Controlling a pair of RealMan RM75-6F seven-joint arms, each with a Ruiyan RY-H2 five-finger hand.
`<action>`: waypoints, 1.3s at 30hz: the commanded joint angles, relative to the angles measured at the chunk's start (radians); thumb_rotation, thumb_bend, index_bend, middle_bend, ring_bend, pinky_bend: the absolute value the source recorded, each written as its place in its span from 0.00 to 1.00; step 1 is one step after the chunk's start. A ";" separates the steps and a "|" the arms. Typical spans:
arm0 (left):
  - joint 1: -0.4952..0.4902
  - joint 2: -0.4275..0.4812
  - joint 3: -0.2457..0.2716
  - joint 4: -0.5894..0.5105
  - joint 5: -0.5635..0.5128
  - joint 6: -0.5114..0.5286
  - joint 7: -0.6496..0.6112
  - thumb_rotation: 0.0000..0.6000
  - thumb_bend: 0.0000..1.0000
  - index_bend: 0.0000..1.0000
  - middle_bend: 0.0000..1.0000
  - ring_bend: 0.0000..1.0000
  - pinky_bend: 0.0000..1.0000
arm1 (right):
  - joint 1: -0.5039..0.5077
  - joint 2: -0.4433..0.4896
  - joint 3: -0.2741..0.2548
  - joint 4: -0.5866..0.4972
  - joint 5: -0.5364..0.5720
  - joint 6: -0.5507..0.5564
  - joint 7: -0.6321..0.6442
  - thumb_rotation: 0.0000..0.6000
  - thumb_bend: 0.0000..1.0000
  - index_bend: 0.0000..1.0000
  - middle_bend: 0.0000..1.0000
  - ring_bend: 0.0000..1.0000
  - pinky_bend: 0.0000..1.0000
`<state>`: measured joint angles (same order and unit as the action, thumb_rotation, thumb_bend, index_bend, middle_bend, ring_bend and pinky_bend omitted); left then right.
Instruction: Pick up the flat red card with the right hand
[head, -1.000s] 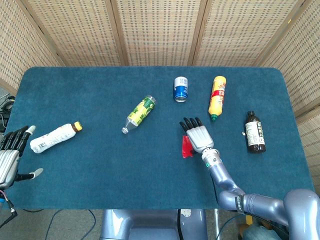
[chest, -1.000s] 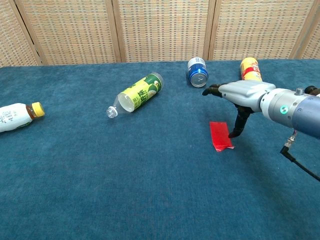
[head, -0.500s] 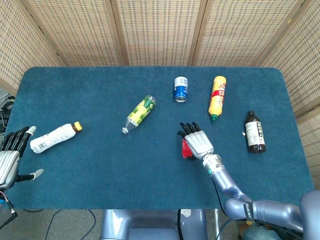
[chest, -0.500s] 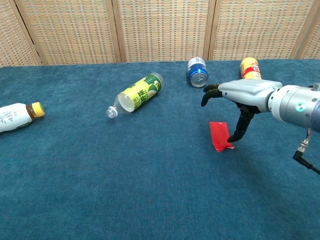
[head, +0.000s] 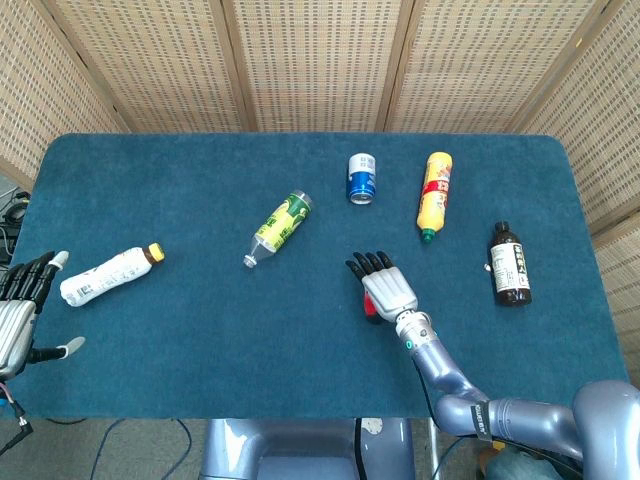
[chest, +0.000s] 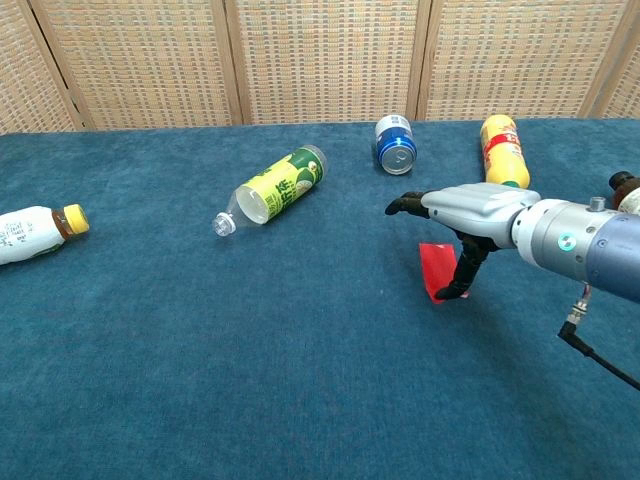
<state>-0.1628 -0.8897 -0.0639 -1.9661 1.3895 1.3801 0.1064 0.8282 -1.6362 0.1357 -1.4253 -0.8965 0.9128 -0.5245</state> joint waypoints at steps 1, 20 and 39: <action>0.000 0.002 0.000 0.001 0.003 0.000 -0.004 1.00 0.00 0.00 0.00 0.00 0.00 | 0.001 -0.004 -0.001 0.007 0.001 -0.002 -0.001 1.00 0.37 0.39 0.00 0.00 0.00; 0.000 0.002 0.003 -0.001 0.008 0.000 -0.002 1.00 0.00 0.00 0.00 0.00 0.00 | -0.007 0.002 -0.021 0.007 0.006 -0.016 -0.008 1.00 0.46 0.64 0.00 0.00 0.00; -0.002 0.000 0.003 -0.001 0.006 -0.002 0.002 1.00 0.00 0.00 0.00 0.00 0.00 | -0.005 -0.009 -0.032 0.040 0.058 -0.032 -0.044 1.00 0.46 0.60 0.00 0.00 0.00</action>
<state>-0.1645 -0.8901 -0.0610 -1.9672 1.3953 1.3780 0.1087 0.8230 -1.6448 0.1041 -1.3862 -0.8395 0.8812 -0.5679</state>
